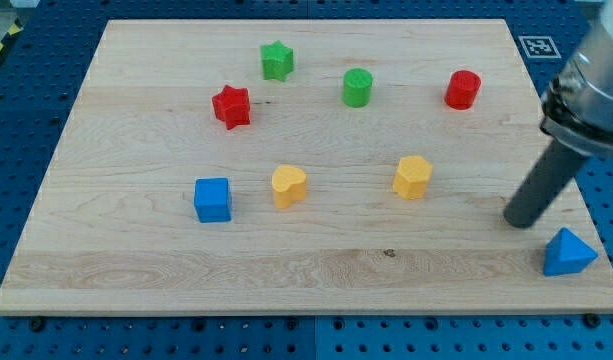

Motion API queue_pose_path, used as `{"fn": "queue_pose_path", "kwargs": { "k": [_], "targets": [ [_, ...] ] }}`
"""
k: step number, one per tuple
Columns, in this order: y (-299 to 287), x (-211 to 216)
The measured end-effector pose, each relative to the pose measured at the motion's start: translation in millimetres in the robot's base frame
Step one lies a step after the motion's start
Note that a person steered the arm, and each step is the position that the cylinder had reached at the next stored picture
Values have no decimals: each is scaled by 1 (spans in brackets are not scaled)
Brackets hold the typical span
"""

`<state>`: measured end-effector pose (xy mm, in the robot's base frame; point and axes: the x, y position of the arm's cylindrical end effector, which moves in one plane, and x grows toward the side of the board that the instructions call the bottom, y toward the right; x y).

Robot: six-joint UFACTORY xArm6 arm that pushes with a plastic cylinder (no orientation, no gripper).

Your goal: Place the yellow hexagon above the blue triangle

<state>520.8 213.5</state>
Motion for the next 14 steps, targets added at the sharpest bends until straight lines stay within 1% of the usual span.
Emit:
{"fn": "queue_pose_path", "kwargs": {
  "k": [2, 3, 4, 6, 7, 8, 9, 11, 12, 13, 14],
  "targets": [
    [-66, -82],
    [-121, -118],
    [-163, -120],
    [-166, -120],
    [-179, -117],
    [-181, -100],
    [-163, -85],
    [-154, -48],
    [-129, -31],
    [-107, -29],
    [-106, -38]
  ]
}}
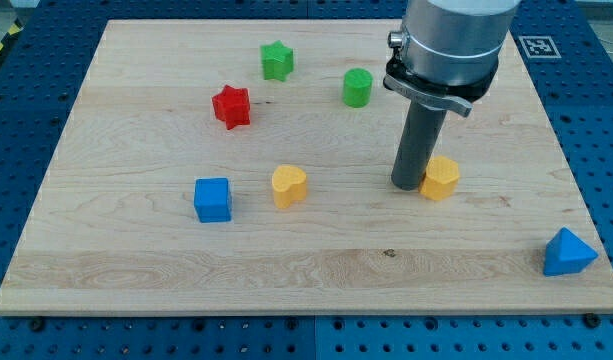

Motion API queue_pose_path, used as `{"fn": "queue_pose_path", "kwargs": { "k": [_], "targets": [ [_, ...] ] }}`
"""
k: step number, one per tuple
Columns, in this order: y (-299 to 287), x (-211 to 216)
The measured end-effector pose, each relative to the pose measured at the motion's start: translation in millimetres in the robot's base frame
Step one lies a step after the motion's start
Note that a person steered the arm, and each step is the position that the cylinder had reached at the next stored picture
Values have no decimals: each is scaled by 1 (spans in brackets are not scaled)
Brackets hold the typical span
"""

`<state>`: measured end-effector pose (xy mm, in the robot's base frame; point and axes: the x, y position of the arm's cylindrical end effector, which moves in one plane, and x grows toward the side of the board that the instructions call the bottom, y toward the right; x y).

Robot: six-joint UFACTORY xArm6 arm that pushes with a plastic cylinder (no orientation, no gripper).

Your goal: Place the yellow hexagon above the blue triangle

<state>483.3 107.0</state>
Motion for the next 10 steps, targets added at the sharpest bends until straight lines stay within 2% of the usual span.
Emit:
{"fn": "queue_pose_path", "kwargs": {
  "k": [3, 4, 5, 8, 9, 10],
  "targets": [
    [61, -2],
    [83, 14],
    [94, 30],
    [113, 30],
    [108, 2],
    [106, -45]
  ]
}}
